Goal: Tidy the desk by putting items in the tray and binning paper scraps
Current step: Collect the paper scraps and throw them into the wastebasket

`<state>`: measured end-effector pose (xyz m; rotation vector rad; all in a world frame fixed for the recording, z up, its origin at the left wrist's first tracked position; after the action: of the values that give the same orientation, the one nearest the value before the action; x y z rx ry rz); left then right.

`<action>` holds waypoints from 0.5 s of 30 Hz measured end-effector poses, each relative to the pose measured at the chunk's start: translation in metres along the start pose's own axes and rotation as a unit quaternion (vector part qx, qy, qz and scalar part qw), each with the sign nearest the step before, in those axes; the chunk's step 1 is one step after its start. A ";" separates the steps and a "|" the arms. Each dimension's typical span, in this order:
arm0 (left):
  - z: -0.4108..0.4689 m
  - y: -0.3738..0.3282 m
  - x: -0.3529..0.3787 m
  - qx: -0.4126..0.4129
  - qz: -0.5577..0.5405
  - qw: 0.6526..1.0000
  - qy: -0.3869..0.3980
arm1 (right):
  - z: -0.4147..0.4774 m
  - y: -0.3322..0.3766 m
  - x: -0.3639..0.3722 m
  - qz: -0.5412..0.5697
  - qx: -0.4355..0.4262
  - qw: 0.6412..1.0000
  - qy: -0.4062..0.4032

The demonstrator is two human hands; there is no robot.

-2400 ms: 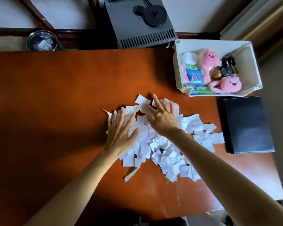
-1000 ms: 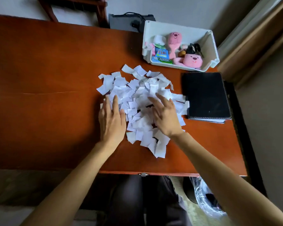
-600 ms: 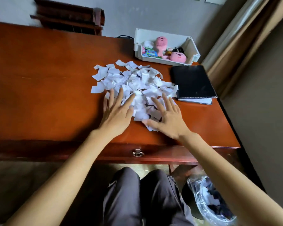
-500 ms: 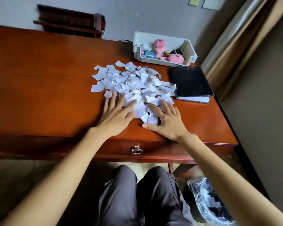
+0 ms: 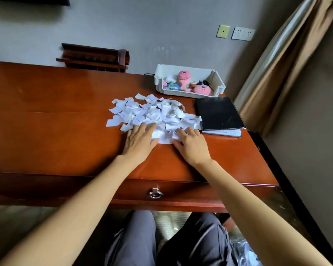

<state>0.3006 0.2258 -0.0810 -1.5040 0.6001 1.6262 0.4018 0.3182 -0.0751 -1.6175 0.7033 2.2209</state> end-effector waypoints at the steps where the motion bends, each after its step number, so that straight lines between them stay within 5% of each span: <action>1: 0.002 0.000 0.001 -0.008 -0.002 1.000 -0.002 | 0.001 0.001 0.000 -0.001 -0.002 1.000 -0.001; 10: 0.008 -0.004 -0.012 -0.025 0.010 0.996 -0.082 | 0.003 0.006 0.006 -0.021 -0.033 0.999 0.034; 15: 0.019 -0.001 0.017 -0.012 -0.043 0.999 0.022 | 0.017 0.001 0.015 -0.032 -0.019 0.998 0.050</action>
<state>0.2914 0.2456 -0.0943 -1.5652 0.5345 1.5425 0.3828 0.3259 -0.0851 -1.7545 0.6288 2.1332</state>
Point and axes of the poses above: each hand's wrist, its own z-axis towards the middle knuckle, its own x-axis out of the palm, y = z × x, the point moved 10 cm from there along z, towards the middle knuckle, and after that the axes turned 1 degree about z, right-handed, at the moved point
